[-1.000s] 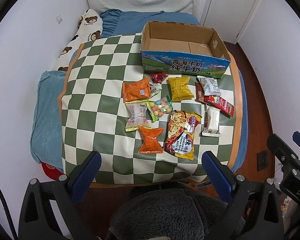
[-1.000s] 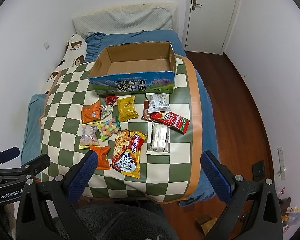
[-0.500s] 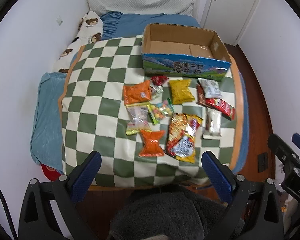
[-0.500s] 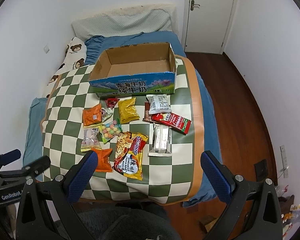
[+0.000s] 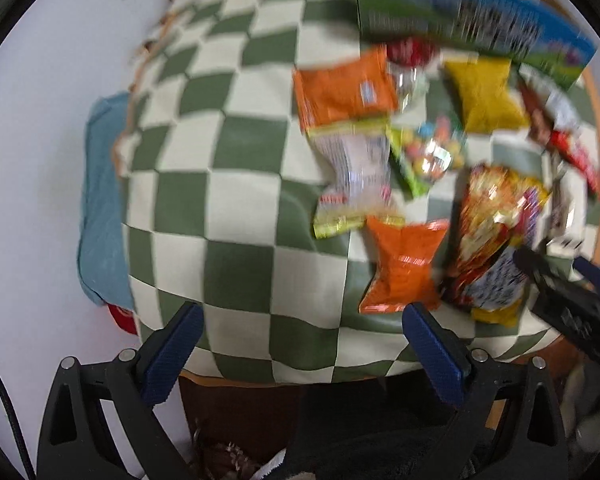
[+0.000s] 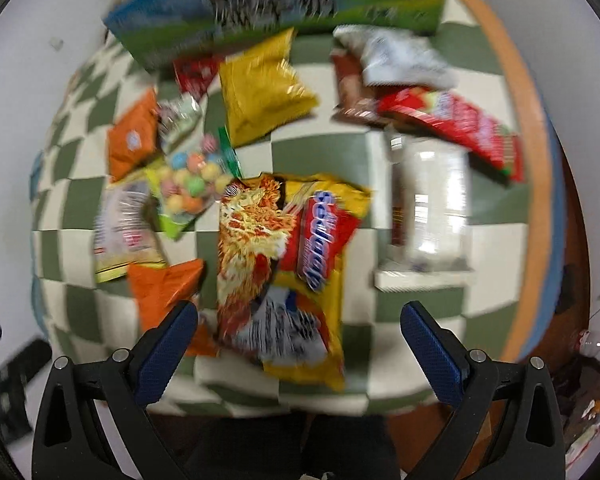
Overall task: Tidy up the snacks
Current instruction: 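Grasp the Sedaap noodle pack with the right gripper while the left grasps the orange chip bag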
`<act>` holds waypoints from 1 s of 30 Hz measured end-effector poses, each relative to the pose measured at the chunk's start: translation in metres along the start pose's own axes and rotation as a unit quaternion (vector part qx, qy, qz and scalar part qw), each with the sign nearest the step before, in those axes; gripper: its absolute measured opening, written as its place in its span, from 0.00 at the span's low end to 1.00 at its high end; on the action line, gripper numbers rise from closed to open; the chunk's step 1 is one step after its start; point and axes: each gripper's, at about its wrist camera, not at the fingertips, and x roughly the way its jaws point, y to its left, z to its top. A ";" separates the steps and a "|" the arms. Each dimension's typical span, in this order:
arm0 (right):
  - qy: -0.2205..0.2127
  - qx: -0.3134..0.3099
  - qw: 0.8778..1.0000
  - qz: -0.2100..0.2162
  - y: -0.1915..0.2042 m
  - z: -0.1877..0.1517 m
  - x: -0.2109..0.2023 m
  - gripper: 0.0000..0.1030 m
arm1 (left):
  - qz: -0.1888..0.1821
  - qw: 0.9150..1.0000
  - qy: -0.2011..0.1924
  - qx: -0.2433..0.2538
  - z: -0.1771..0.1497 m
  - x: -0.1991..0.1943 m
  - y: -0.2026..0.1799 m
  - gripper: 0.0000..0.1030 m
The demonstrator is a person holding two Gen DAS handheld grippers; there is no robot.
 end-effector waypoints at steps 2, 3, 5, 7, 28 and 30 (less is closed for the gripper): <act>0.006 -0.005 1.000 -0.011 0.010 0.002 0.025 0.97 | -0.009 1.000 0.015 0.001 0.001 0.019 -0.005 0.97; 0.014 -0.009 1.000 -0.010 0.014 0.003 0.038 0.95 | -0.012 1.000 0.022 0.003 0.001 0.027 -0.008 0.96; 0.031 -0.025 0.999 -0.019 0.021 0.002 0.058 0.81 | -0.023 0.999 0.029 0.006 0.005 0.040 -0.013 0.96; 0.041 -0.025 0.999 -0.013 0.018 -0.005 0.066 0.78 | -0.040 0.998 0.041 0.008 0.008 0.052 -0.020 0.96; 0.045 0.009 0.999 -0.014 -0.003 -0.017 0.106 0.94 | -0.118 0.992 0.038 -0.005 0.024 0.127 -0.023 0.59; 0.044 0.006 0.999 -0.030 0.004 -0.013 0.113 0.95 | -0.132 0.990 0.048 -0.013 0.025 0.137 -0.016 0.60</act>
